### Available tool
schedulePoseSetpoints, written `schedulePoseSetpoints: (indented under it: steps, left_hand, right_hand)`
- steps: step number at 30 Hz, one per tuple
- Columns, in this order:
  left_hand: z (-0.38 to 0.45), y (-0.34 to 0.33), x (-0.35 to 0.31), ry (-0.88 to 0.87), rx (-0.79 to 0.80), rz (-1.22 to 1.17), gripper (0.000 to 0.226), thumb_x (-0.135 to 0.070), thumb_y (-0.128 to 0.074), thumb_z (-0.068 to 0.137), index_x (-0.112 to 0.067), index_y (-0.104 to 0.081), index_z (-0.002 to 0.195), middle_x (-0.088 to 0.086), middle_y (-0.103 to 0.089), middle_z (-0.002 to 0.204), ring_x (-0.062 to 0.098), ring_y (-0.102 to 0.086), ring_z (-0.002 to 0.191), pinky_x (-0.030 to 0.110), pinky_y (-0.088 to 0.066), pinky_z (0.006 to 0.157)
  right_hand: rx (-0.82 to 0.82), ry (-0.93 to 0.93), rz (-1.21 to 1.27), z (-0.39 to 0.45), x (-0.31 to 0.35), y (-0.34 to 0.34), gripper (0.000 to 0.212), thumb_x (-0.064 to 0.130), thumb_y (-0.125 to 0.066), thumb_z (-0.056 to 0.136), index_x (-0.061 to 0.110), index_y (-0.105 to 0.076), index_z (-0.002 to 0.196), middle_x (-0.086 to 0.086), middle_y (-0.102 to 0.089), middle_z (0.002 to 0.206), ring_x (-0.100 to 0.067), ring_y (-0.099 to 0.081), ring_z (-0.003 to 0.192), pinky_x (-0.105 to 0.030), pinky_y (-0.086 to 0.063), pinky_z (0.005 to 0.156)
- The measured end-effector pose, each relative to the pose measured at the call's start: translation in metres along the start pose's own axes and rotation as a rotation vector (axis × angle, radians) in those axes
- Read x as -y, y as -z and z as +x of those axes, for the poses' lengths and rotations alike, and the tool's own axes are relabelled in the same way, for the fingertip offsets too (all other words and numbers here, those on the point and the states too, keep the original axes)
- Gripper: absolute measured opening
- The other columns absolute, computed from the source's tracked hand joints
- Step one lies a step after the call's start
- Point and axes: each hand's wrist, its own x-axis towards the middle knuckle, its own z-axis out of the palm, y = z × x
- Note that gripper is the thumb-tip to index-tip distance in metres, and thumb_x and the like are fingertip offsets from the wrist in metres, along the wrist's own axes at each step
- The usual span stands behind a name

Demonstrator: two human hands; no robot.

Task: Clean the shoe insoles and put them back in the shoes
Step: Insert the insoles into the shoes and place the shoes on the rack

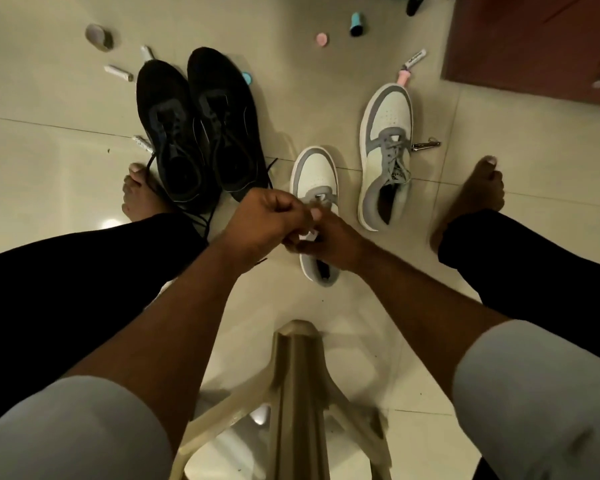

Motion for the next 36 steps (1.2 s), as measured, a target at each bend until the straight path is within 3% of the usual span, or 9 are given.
schedulePoseSetpoints:
  steps: [3,7,13,16,18,23,29,33,36]
  left_hand:
    - [0.015,0.006,0.007,0.004,-0.266,-0.144,0.022,-0.011,-0.070,0.088,0.009,-0.068,0.081,0.012,-0.064,0.066,0.016,-0.058,0.052,0.028,-0.054,0.052]
    - [0.033,0.007,0.035,0.188,-0.435,-0.346,0.020,-0.015,-0.067,0.092,0.004,-0.067,0.090,0.011,-0.062,0.070,0.011,-0.056,0.051,0.025,-0.053,0.051]
    - [0.031,-0.031,0.092,0.493,-0.456,-0.405,0.018,-0.010,-0.072,0.088,0.004,-0.069,0.099,0.011,-0.067,0.070,0.012,-0.051,0.042,0.019,-0.042,0.041]
    - [0.033,-0.046,0.102,0.475,-0.470,-0.299,0.010,-0.001,-0.071,0.085,0.000,-0.070,0.095,0.012,-0.068,0.070,0.014,-0.047,0.040,0.017,-0.034,0.038]
    - [0.039,-0.055,0.106,0.408,-0.419,-0.133,0.010,-0.006,-0.074,0.085,-0.005,-0.072,0.094,0.012,-0.070,0.075,0.013,-0.052,0.041,0.018,-0.037,0.037]
    - [0.046,-0.071,0.124,0.304,-0.228,0.205,0.008,-0.025,-0.069,0.082,-0.028,-0.076,0.082,0.005,-0.074,0.079,0.026,-0.069,0.069,0.040,-0.059,0.065]
    - [0.059,-0.073,0.120,0.358,-0.057,0.545,0.023,-0.024,-0.053,0.092,-0.018,-0.073,0.103,0.011,-0.071,0.090,0.032,-0.069,0.084,0.041,-0.058,0.074]
    - [0.053,-0.078,0.110,0.444,0.010,0.373,0.019,-0.022,-0.046,0.099,-0.015,-0.062,0.107,0.013,-0.069,0.075,0.035,-0.070,0.064,0.046,-0.061,0.060]
    - [0.044,-0.083,0.103,0.398,0.150,0.571,0.020,-0.026,-0.042,0.103,-0.026,-0.048,0.122,0.010,-0.067,0.097,0.033,-0.070,0.084,0.039,-0.058,0.072]
  right_hand:
    - [-0.264,-0.196,0.210,-0.009,-0.008,-0.013,0.021,0.028,-0.063,0.090,0.009,-0.066,0.099,-0.012,-0.068,0.096,-0.017,-0.060,0.089,-0.033,-0.047,0.084]
    - [-0.502,-0.290,0.463,-0.023,-0.023,-0.024,0.015,0.019,-0.064,0.090,0.012,-0.067,0.103,-0.006,-0.067,0.104,-0.017,-0.061,0.100,-0.027,-0.047,0.090]
    - [-0.853,-0.665,0.698,-0.028,-0.039,-0.051,0.008,0.017,-0.065,0.089,0.012,-0.068,0.094,-0.005,-0.068,0.096,-0.017,-0.062,0.085,-0.021,-0.049,0.068]
    - [-0.834,-0.764,0.520,-0.026,-0.062,-0.068,0.017,0.019,-0.064,0.089,0.005,-0.070,0.097,-0.011,-0.070,0.100,-0.023,-0.064,0.088,-0.030,-0.050,0.076]
    - [-0.755,-0.679,0.151,-0.022,-0.070,-0.071,0.021,0.022,-0.060,0.092,0.004,-0.071,0.096,-0.012,-0.069,0.097,-0.024,-0.064,0.088,-0.025,-0.043,0.070]
    - [-0.390,-0.530,-0.462,-0.009,-0.075,-0.054,0.033,0.038,-0.044,0.097,0.015,-0.066,0.106,-0.007,-0.064,0.109,-0.028,-0.061,0.099,-0.031,-0.043,0.074]
    - [0.025,-0.321,-0.925,0.001,-0.079,-0.043,0.032,0.032,-0.048,0.095,0.013,-0.056,0.120,-0.008,-0.059,0.118,-0.029,-0.062,0.101,-0.036,-0.048,0.077]
    - [0.075,-0.124,-0.801,-0.022,-0.089,-0.033,0.040,0.024,-0.046,0.096,0.012,-0.045,0.135,-0.012,-0.047,0.130,-0.032,-0.058,0.099,-0.038,-0.047,0.075]
    - [-0.103,-0.069,-0.438,-0.032,-0.103,-0.008,0.022,0.012,-0.061,0.088,0.010,-0.070,0.107,-0.014,-0.060,0.101,-0.031,-0.061,0.087,-0.031,-0.047,0.077]
